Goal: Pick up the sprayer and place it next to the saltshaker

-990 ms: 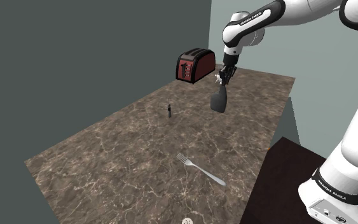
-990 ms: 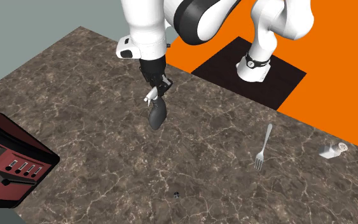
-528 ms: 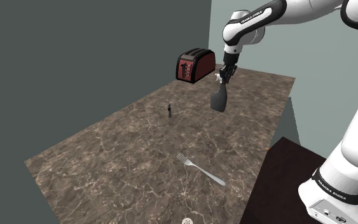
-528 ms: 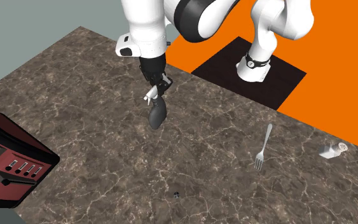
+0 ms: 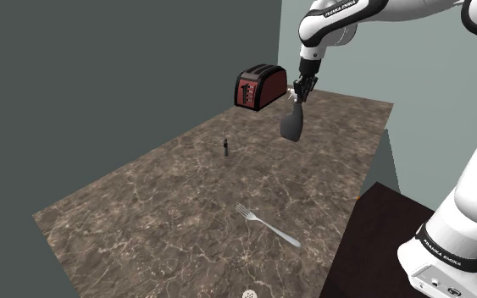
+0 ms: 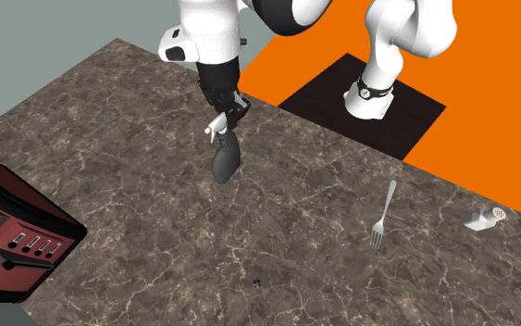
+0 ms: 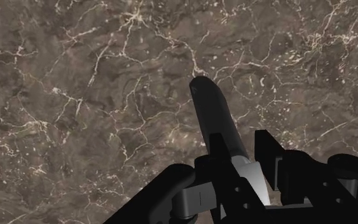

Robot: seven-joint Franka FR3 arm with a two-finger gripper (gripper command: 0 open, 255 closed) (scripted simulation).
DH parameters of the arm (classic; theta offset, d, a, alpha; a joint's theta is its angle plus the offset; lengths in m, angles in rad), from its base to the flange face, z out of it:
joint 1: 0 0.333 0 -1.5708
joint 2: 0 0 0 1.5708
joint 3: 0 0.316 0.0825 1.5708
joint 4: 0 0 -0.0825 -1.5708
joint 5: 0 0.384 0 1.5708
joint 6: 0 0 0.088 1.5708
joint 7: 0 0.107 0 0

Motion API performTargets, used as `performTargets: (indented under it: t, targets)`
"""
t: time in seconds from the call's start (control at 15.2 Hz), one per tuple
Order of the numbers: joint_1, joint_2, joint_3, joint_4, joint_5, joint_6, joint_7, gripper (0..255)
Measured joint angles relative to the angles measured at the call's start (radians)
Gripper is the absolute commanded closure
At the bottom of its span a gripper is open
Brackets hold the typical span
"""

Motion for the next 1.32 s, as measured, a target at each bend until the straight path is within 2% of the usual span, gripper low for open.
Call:
performTargets:
  t: [1.32]
  targets:
    - [-0.002, -0.013, -0.003, 0.255, -0.009, -0.267, 0.022, 255]
